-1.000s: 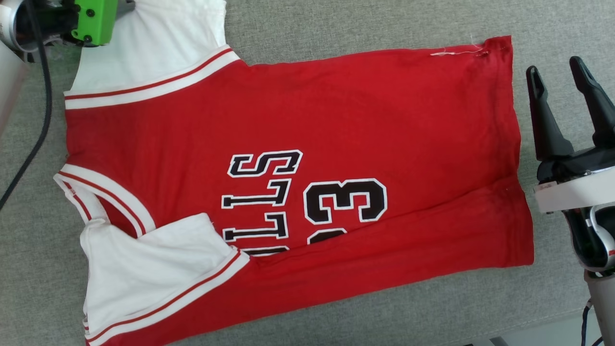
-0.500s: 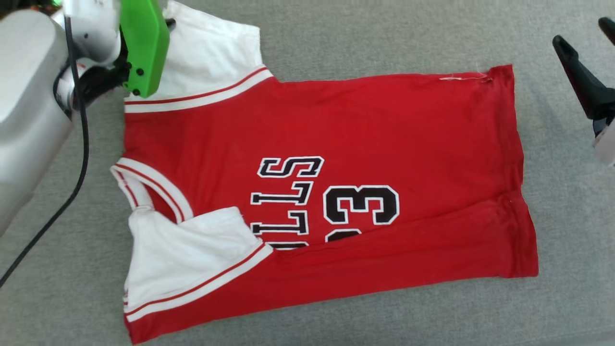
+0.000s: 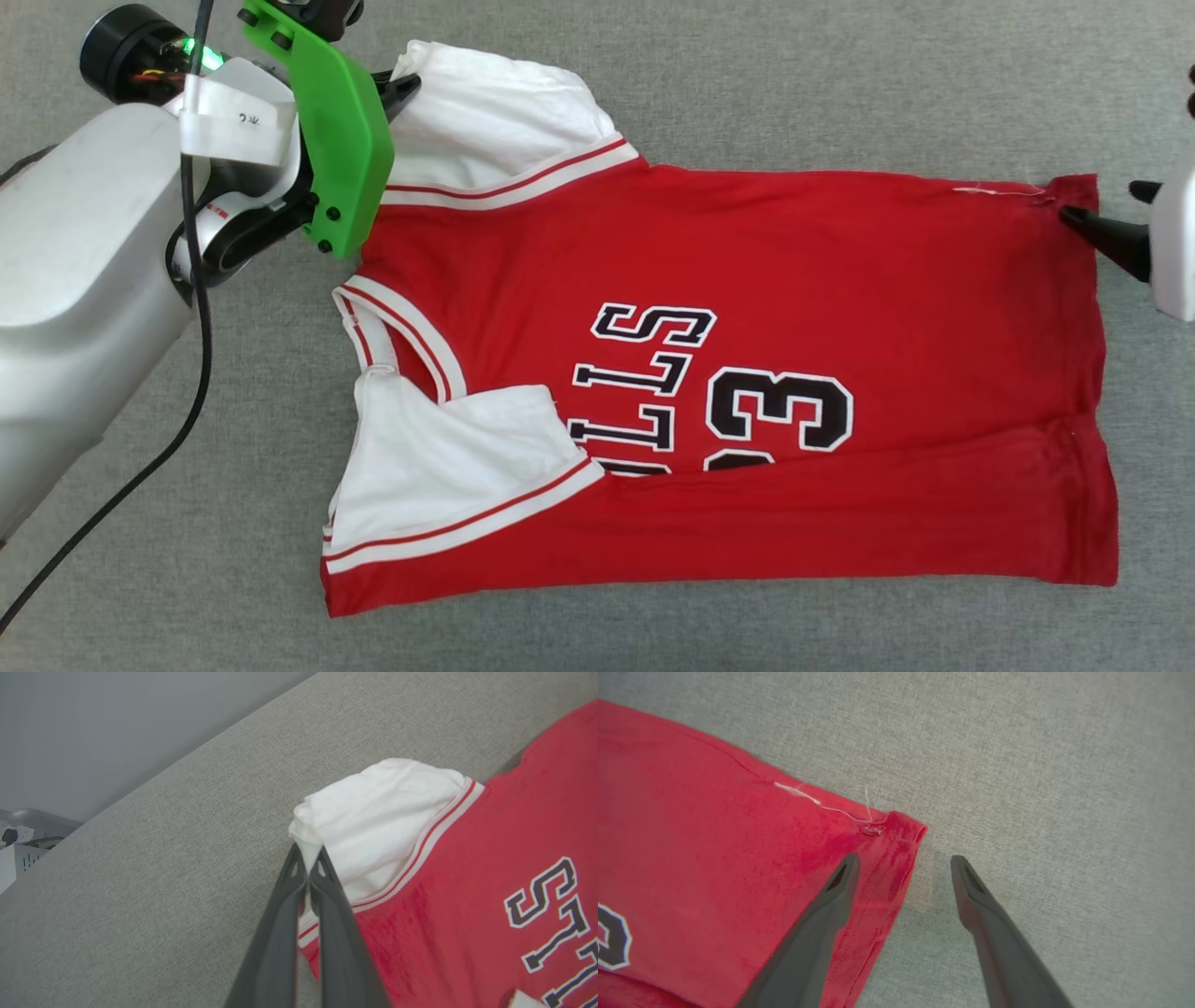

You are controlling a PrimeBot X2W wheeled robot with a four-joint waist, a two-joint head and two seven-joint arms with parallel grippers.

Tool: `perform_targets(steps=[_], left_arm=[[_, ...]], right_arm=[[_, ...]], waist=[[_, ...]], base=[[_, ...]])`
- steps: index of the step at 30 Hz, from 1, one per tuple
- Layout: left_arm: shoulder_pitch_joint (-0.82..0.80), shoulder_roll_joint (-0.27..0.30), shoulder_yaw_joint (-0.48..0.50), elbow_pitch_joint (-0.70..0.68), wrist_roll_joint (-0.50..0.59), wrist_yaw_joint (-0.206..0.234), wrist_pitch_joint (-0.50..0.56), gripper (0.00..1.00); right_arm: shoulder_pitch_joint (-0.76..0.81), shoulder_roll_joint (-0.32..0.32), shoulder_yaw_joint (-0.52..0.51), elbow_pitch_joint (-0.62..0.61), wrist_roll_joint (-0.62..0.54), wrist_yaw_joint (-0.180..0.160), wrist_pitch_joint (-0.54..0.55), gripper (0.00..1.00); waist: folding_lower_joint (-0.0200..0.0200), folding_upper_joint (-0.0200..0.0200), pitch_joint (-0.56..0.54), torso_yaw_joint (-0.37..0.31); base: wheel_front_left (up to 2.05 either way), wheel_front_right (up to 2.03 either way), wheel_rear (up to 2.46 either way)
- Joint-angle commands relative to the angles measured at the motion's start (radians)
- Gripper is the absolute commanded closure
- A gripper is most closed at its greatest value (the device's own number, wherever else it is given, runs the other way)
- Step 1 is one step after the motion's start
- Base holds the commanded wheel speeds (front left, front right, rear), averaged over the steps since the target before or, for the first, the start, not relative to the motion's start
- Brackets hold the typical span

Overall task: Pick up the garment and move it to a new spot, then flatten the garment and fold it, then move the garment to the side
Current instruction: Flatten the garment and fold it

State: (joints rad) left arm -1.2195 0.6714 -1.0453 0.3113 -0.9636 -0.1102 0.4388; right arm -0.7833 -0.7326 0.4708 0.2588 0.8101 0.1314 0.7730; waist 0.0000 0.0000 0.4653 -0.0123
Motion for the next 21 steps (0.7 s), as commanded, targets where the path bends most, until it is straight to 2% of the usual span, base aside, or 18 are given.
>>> perform_targets(steps=[1, 6, 10, 11, 12, 17, 21], left_arm=[[0.018, 0.004, -0.001, -0.006, 0.011, 0.007, -0.011, 1.0], [0.021, 0.005, 0.002, -0.02, 0.012, 0.013, -0.024, 1.0], [0.028, 0.004, 0.003, -0.017, 0.007, 0.015, -0.033, 1.0], [0.032, 0.004, 0.002, -0.015, 0.006, 0.015, -0.035, 1.0], [0.037, 0.007, 0.002, -0.012, 0.004, 0.015, -0.038, 1.0], [0.076, 0.031, 0.004, -0.002, -0.002, 0.017, -0.071, 1.0], [0.126, 0.054, 0.007, -0.023, -0.009, 0.029, -0.111, 1.0]], right_arm=[[-0.018, 0.02, 0.007, 0.025, 0.001, -0.001, -0.012, 0.0], [-0.028, 0.073, 0.07, 0.154, -0.035, -0.001, -0.061, 0.0], [-0.002, 0.107, 0.134, 0.227, -0.013, -0.001, -0.083, 0.0], [0.0, 0.109, 0.142, 0.233, -0.006, -0.001, -0.101, 0.56], [0.002, 0.111, 0.152, 0.238, 0.003, -0.001, -0.126, 1.0], [-0.007, 0.095, 0.178, 0.229, 0.029, -0.001, -0.278, 1.0], [0.003, 0.058, 0.2, 0.192, 0.037, -0.001, -0.4, 1.0]], waist=[[0.0, 0.0, 0.019, 0.012], [0.0, 0.0, 0.037, 0.014], [0.0, 0.0, 0.035, 0.012], [0.0, 0.0, 0.032, 0.009], [0.0, 0.0, 0.025, 0.004], [0.0, 0.0, -0.03, -0.017], [0.0, 0.0, -0.094, -0.023]], base=[[0.0, 0.0, 0.0], [0.0, 0.0, 0.0], [0.0, 0.0, 0.0], [0.0, 0.0, 0.0], [0.0, 0.0, 0.0], [0.0, 0.0, 0.0], [0.0, 0.0, 0.0]])
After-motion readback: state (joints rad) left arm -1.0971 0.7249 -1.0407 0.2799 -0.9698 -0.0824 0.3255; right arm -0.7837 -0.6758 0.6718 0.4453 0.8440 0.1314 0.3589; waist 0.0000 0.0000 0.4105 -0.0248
